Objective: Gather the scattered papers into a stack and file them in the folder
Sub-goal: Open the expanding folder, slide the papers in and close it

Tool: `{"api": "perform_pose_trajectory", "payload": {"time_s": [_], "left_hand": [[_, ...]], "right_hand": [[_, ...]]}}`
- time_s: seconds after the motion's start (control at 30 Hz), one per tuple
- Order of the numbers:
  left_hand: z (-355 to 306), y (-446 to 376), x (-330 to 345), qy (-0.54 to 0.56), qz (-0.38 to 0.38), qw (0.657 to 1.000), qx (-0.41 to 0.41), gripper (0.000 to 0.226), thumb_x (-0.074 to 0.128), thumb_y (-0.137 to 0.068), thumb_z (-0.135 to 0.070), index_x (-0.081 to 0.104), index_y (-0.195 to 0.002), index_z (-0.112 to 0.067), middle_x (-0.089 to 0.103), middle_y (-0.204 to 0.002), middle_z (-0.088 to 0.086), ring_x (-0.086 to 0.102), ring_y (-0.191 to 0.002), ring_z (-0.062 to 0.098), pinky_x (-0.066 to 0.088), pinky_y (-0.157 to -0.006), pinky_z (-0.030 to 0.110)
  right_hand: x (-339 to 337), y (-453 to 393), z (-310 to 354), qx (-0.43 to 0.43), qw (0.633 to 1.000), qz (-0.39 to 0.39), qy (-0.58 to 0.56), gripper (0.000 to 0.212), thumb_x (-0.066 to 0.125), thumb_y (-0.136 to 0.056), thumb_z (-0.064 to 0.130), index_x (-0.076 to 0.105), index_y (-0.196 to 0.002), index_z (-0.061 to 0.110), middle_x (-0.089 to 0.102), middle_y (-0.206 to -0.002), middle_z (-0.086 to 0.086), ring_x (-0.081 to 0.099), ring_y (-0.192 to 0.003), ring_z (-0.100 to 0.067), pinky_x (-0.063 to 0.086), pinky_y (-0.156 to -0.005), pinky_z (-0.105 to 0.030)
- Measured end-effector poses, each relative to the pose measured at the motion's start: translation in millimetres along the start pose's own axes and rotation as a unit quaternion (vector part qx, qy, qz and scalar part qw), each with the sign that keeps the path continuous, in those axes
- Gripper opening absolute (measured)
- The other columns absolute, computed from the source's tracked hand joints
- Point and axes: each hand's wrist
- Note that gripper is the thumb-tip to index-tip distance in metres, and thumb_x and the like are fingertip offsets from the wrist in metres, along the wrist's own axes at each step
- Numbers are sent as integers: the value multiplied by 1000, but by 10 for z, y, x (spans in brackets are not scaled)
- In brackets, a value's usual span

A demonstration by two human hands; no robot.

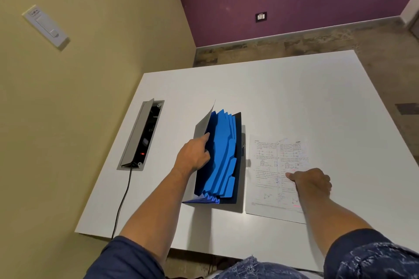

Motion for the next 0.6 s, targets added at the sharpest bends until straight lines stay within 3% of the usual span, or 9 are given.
{"api": "perform_pose_trajectory", "payload": {"time_s": [0.13, 0.3, 0.47, 0.6], "left_hand": [[-5, 3, 16, -2, -1, 1000, 0, 68, 51, -98, -13, 27, -161, -19, 61, -141, 15, 64, -115, 33, 54, -101, 41], [7, 39, 20, -1, -3, 1000, 1, 68, 52, -98, -14, 27, -161, -19, 62, -140, 14, 65, -114, 32, 54, -101, 41], [1, 53, 15, -11, 1, 1000, 10, 67, 51, -99, -14, 27, -161, -18, 61, -141, 16, 64, -117, 33, 53, -103, 42], [3, 75, 22, -11, 5, 1000, 9, 68, 52, -98, -13, 28, -161, -18, 61, -141, 16, 64, -117, 34, 53, -103, 43]], "right_hand": [[130, 114, 5, -38, 997, -61, 21, 71, 95, -65, 43, 62, -112, 1, 64, -117, -20, 63, -109, -42, 55, -92, -49], [260, 157, 10, -69, 992, -96, 37, 72, 89, -74, 37, 52, -121, -3, 61, -123, -26, 61, -113, -44, 48, -98, -50], [239, 90, -10, -56, 994, -87, 45, 64, 85, -77, 37, 54, -118, -2, 66, -119, -24, 60, -113, -44, 44, -99, -48], [196, 20, -24, -29, 999, -33, 14, 47, 79, -78, 34, 64, -111, 4, 71, -108, -19, 59, -111, -41, 47, -98, -46]]}}
Point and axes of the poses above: each hand's wrist, its own y-axis away from the middle knuckle, its own x-axis out of the palm, z = x × y
